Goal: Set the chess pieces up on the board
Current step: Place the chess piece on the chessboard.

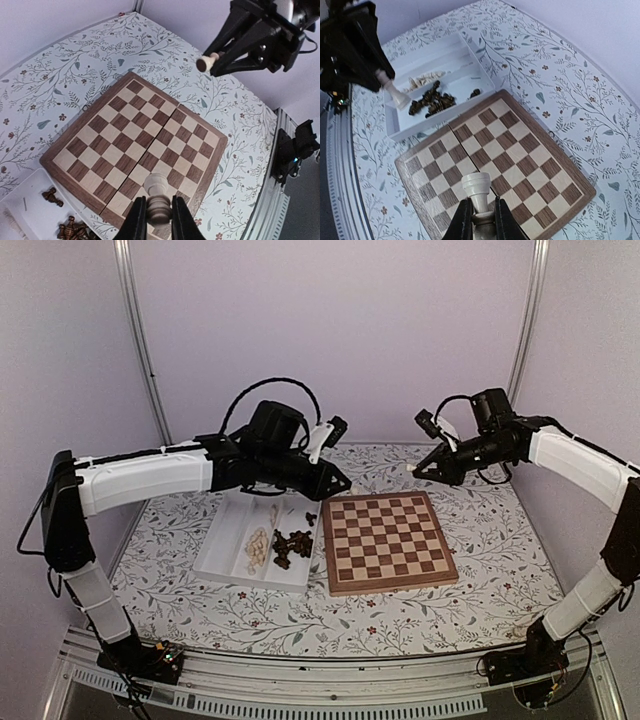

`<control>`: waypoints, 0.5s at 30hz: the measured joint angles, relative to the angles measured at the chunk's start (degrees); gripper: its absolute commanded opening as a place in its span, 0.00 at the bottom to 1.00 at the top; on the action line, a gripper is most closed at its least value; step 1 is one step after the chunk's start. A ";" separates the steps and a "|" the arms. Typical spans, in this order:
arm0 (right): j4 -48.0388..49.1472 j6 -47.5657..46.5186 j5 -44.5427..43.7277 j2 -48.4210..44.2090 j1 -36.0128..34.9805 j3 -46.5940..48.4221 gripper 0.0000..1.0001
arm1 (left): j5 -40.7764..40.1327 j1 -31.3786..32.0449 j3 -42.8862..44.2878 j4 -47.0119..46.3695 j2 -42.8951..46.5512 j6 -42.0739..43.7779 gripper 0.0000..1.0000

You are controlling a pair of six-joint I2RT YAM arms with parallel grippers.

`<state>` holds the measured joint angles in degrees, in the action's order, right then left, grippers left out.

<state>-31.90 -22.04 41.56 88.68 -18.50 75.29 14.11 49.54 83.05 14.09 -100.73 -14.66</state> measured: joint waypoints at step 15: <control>-25.77 -25.22 -36.68 2.16 -20.11 -3.93 0.00 | -10.14 -0.04 -7.04 2.01 6.71 2.43 0.05</control>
<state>-57.67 -47.27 4.89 90.85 -38.61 71.35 3.97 49.50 76.01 16.10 -94.02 -12.23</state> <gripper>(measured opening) 0.109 0.156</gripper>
